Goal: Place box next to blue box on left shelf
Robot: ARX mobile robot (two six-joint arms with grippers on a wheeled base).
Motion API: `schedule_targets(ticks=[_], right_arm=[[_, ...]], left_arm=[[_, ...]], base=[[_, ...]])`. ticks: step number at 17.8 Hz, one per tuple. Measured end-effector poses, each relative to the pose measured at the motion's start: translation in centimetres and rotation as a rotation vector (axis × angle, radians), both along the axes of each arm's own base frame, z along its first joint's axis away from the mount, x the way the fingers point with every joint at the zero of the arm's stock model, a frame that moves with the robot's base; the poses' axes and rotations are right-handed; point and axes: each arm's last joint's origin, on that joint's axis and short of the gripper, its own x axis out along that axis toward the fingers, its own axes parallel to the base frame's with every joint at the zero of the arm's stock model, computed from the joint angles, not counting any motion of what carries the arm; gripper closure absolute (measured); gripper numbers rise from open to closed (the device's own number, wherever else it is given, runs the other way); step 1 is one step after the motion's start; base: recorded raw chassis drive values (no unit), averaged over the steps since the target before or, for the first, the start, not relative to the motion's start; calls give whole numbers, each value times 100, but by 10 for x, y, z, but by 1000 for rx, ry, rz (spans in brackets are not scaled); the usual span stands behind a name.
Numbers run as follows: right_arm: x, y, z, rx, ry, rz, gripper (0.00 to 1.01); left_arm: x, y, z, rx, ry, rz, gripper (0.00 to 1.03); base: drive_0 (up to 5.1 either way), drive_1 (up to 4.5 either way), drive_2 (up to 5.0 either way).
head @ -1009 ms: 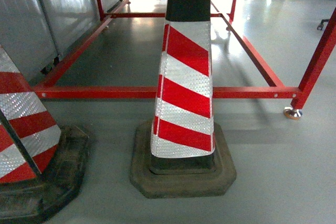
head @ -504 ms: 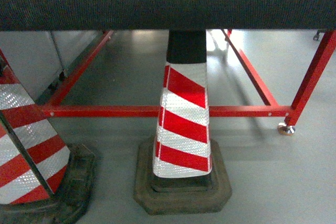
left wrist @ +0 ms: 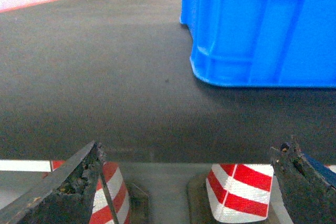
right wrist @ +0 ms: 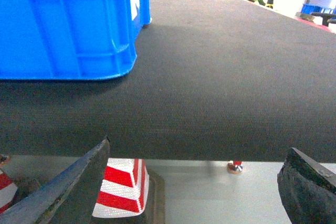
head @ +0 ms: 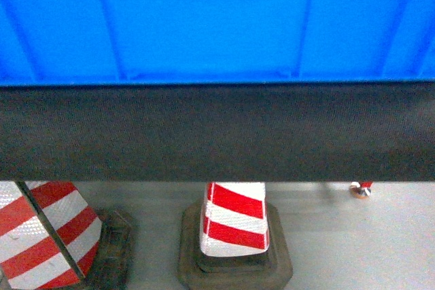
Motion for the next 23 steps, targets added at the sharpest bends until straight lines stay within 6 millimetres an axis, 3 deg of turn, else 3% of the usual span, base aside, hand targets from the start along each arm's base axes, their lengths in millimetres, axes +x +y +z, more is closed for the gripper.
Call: schedule_targets(ticks=[23], right_arm=[[0,0,0,1,1,0,3]], left_arm=[[0,0,0,0,-1,0,5]], base=[[0,0,0]])
